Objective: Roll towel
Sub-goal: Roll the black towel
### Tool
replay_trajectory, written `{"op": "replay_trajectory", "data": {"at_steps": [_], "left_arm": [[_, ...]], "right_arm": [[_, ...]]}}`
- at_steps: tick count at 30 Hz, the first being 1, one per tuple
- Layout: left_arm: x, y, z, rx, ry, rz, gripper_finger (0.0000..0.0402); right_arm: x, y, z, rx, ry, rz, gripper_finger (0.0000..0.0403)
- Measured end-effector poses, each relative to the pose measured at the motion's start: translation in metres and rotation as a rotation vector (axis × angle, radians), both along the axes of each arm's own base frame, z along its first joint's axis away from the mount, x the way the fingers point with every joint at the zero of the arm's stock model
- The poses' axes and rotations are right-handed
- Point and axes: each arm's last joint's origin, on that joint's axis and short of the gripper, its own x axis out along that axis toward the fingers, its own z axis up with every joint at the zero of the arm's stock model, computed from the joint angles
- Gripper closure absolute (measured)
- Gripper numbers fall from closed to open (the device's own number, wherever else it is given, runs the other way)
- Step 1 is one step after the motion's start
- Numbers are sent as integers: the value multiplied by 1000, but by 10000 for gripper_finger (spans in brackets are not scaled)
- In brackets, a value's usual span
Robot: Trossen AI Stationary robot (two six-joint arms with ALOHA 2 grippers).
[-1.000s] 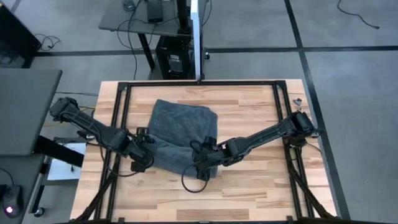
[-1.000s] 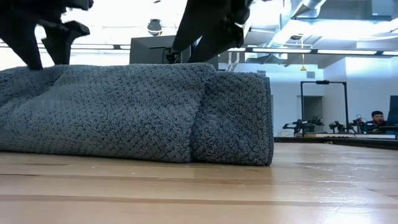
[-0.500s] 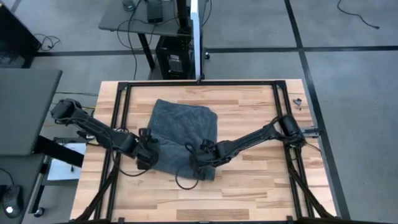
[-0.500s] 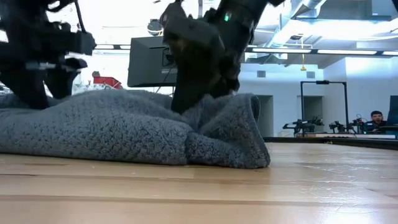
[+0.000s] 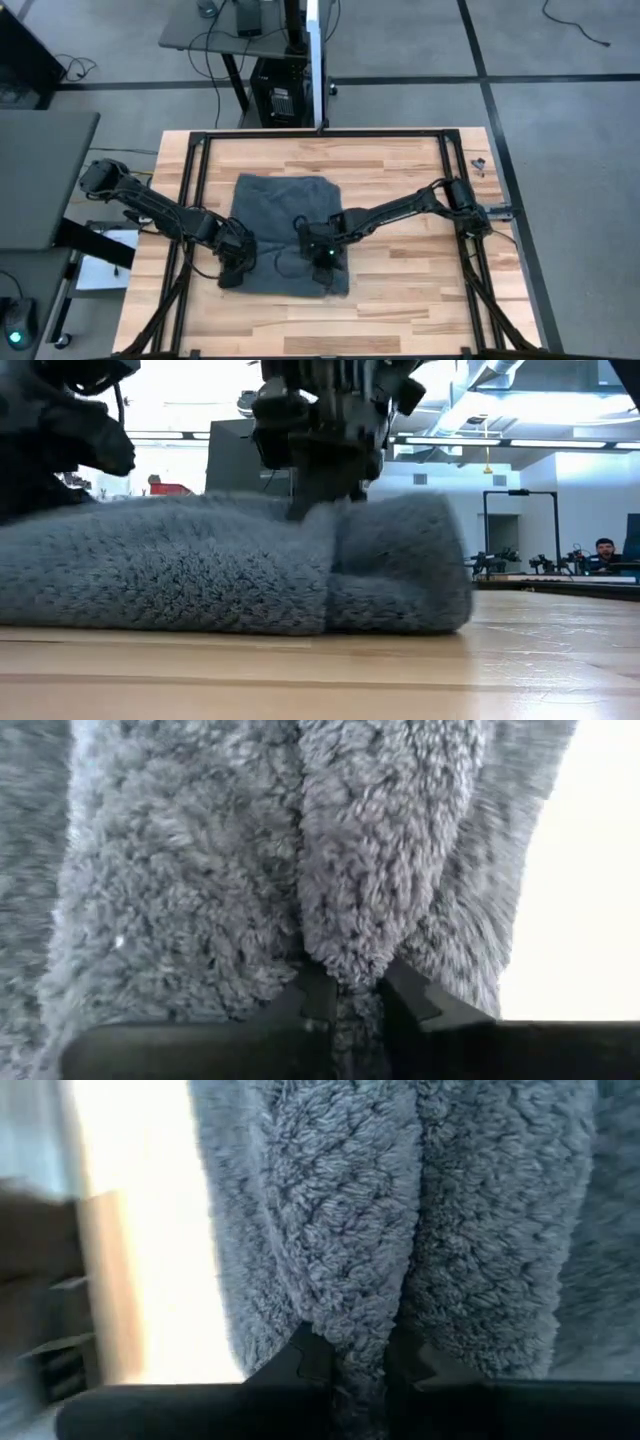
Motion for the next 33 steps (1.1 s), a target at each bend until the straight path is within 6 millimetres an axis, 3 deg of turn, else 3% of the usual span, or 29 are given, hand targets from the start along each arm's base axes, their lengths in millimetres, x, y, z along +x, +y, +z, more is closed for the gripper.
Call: {"op": "replay_trajectory", "data": {"at_steps": [5, 9, 12, 19, 23, 28, 33], "left_arm": [[-1, -6, 22, -298, -33, 17, 387], [-3, -2, 38, -388, -115, 27, 388], [-6, 9, 40, -398, -140, 67, 389], [-16, 38, 3, -337, -95, 190, 390], [-23, 50, -21, -247, -83, 298, 390], [-25, 56, -28, -157, -102, 345, 378], [-24, 59, -29, -63, -136, 375, 370]], "right_arm": [[-3, -1, 14, 274, -5, 146, 390], [-4, -3, 18, 411, 7, 215, 391], [-3, -15, 18, 444, -2, 217, 391], [-2, -65, 17, 431, -69, 170, 391], [-8, -93, 0, 350, -78, 92, 391], [-21, -98, -34, 206, -31, 9, 389], [-27, -101, -49, 60, -6, -110, 345]]}}
